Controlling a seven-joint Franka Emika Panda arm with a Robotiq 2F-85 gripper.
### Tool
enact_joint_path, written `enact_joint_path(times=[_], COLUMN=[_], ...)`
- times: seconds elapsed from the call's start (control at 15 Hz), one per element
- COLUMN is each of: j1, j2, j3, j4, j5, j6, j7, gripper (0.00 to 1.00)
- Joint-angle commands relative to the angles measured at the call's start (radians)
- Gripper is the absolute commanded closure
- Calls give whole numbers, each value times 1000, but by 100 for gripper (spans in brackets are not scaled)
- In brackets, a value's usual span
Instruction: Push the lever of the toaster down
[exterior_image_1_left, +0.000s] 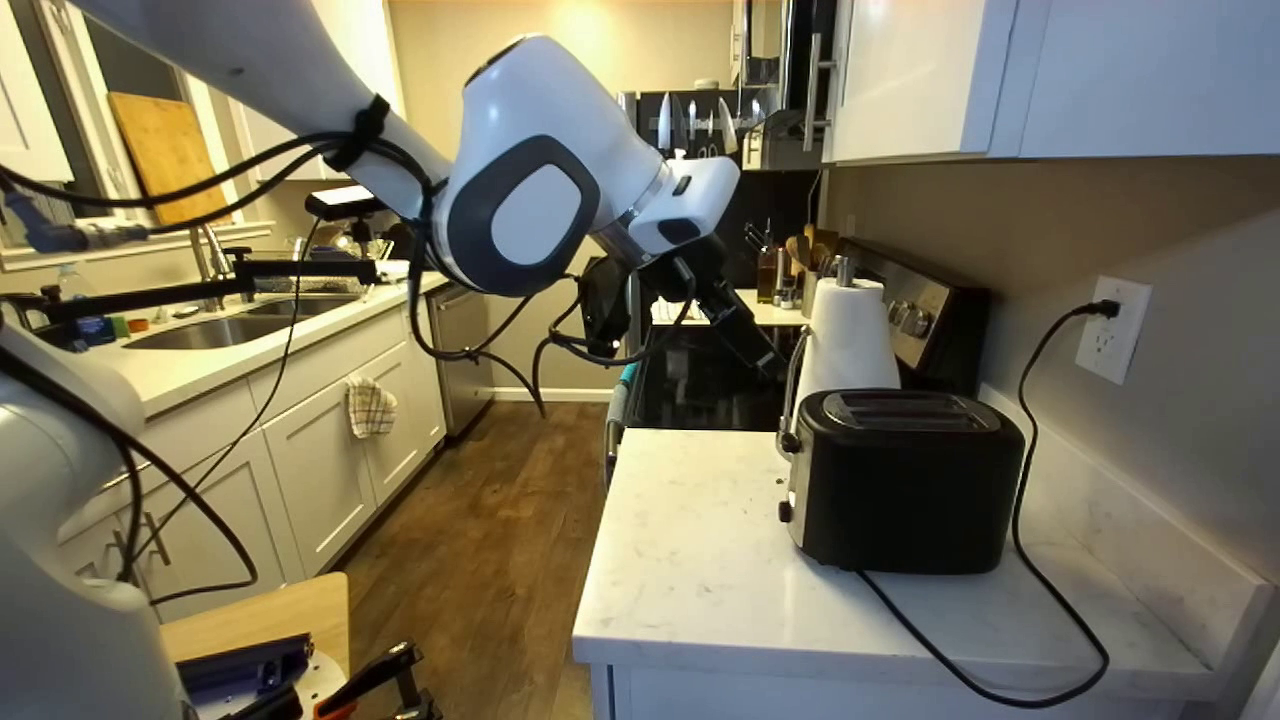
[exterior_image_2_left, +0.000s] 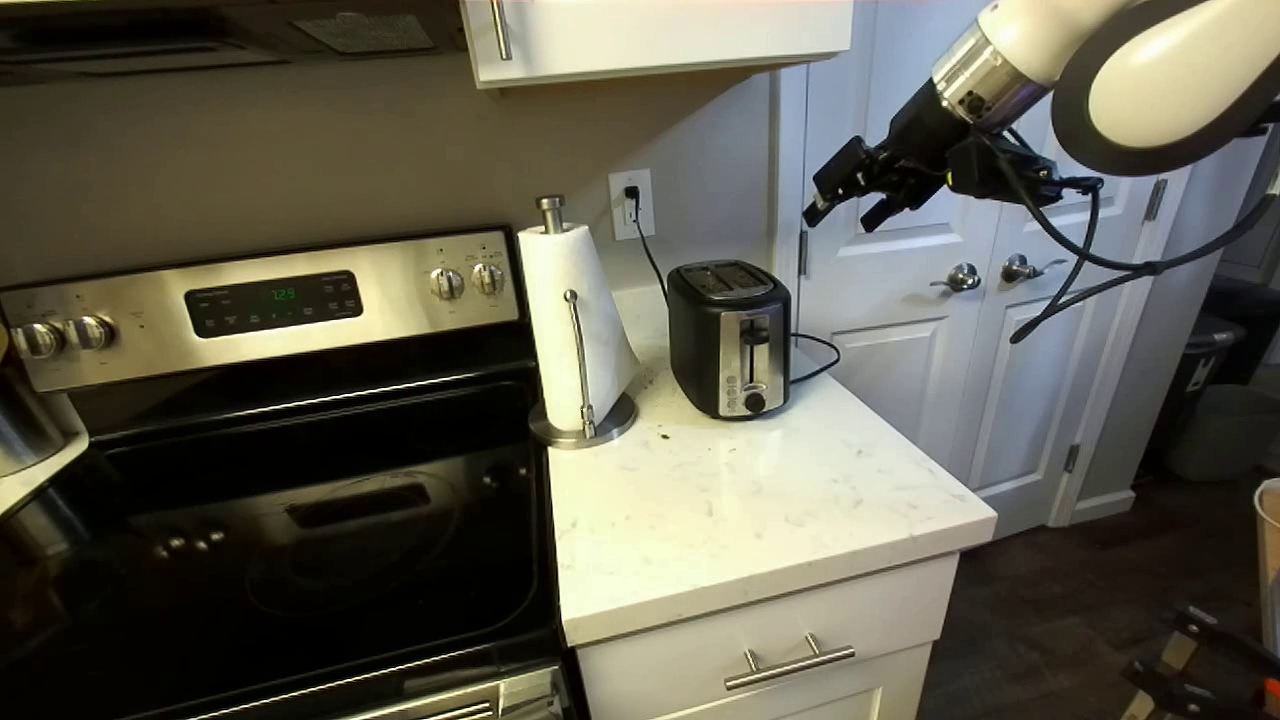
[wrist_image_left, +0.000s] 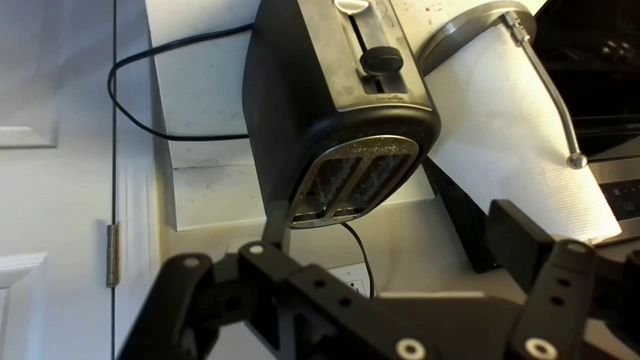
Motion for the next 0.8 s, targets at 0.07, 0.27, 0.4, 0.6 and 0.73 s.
enact_joint_path(times=[0.07,0.27,0.4,0.6,0.73], j1=[-53,-135,-191,-261,-307], j2=[8,13,16,14,16], j3=[37,103,161,252,322], j4=[-33,-63,-84,-110,-122], j5=[17,24,38,72,103], j6=[135,210,246,278,299], j7=[89,156,183,205,203], gripper=[0,25,33,53,66])
